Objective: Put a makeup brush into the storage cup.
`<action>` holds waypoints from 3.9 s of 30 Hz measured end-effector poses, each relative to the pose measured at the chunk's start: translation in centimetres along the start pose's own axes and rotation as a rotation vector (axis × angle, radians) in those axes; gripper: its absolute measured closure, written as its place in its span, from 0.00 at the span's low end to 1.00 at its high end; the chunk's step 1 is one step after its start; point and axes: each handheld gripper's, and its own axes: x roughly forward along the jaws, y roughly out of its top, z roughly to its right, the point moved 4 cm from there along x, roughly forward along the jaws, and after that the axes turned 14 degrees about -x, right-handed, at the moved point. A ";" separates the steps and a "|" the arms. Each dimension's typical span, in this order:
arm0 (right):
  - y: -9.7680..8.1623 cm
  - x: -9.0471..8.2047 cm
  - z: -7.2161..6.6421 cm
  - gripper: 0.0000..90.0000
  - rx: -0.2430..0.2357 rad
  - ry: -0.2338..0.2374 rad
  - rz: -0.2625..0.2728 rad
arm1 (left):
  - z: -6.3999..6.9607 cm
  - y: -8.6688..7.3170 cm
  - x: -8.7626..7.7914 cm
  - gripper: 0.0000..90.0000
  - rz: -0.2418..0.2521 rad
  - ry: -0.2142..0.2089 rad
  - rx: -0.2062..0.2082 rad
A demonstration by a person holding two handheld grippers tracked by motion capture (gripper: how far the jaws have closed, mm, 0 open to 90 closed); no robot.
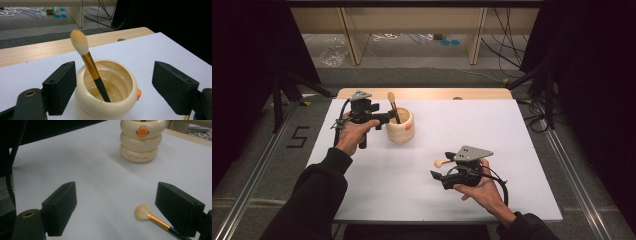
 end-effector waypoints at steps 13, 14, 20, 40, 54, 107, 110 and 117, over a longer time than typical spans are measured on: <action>-0.2 0.0 0.4 0.20 0.006 -0.012 0.009 | 1.7 -2.4 -2.0 0.19 -0.006 -0.053 0.005; -0.2 -0.1 0.5 0.20 0.006 -0.013 0.008 | 1.9 -2.7 -2.2 0.19 -0.008 -0.064 0.007; -0.5 -0.3 0.7 0.20 0.012 -0.016 -0.001 | 2.8 -4.8 -3.3 0.19 -0.021 -0.073 -0.002; -0.6 -0.1 0.8 0.19 0.021 -0.013 -0.007 | 5.7 -9.5 -6.0 0.20 -0.043 -0.122 0.073; -0.6 -0.4 1.0 0.19 0.017 -0.025 -0.017 | 5.7 -11.3 -7.2 0.20 -0.050 -0.120 0.116; -2.0 0.2 8.6 0.22 -0.135 0.011 -0.317 | 5.4 -14.0 -8.2 0.18 -0.097 -0.113 0.125; -1.9 0.5 8.5 0.27 -0.148 0.037 -0.358 | 5.4 -14.0 -8.2 0.18 -0.097 -0.110 0.125; -2.6 2.0 8.8 0.39 -0.194 0.126 -0.426 | 5.4 -14.1 -8.2 0.18 -0.102 -0.115 0.128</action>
